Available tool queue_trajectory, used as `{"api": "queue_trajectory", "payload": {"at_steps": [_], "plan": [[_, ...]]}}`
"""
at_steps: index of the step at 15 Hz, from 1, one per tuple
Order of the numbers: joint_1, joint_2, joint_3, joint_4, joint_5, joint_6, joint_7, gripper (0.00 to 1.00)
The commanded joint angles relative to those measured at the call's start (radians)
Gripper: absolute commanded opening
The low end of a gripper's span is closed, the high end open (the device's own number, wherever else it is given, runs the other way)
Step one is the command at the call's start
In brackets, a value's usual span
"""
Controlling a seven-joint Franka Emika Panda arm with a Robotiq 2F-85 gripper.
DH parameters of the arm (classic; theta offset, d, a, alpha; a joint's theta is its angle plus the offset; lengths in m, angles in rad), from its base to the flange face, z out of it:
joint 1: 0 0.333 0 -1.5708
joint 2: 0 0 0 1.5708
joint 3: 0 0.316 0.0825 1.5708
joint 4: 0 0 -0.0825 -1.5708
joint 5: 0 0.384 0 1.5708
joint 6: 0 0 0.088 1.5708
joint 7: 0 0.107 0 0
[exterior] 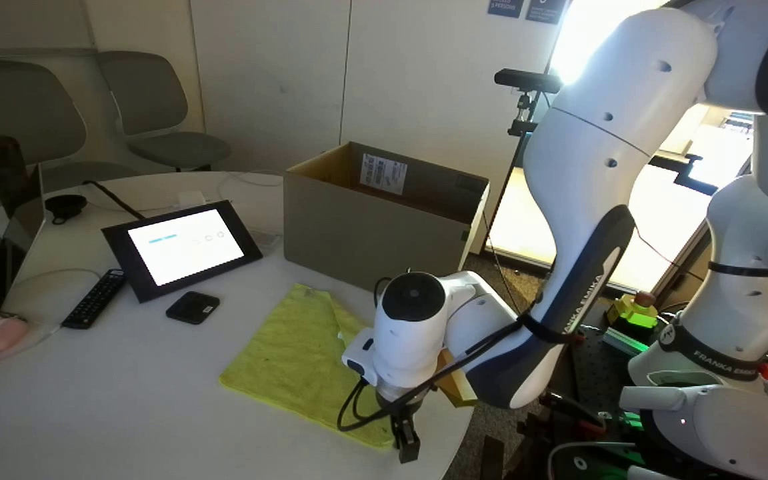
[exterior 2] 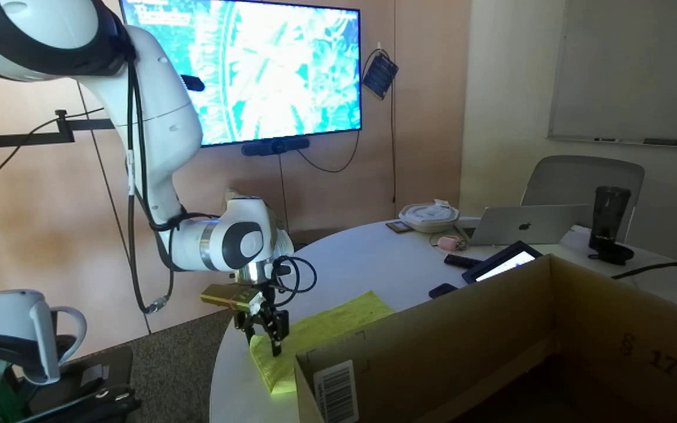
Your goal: Put the marker on the towel, fold the towel then put it in the box
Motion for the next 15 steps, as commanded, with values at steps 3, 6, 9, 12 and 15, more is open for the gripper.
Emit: {"api": "queue_trajectory", "payload": {"at_steps": [3, 6, 9, 12, 15], "plan": [[-0.033, 0.026, 0.011, 0.021, 0.025, 0.018, -0.035, 0.25], [-0.046, 0.023, 0.012, 0.020, 0.029, 0.013, -0.041, 0.13], [-0.057, 0.000, 0.014, 0.006, 0.035, 0.015, -0.042, 0.15], [-0.054, -0.032, 0.000, -0.011, 0.038, 0.032, -0.017, 0.15], [-0.037, -0.076, -0.032, -0.029, 0.028, 0.047, 0.024, 0.15]]}}
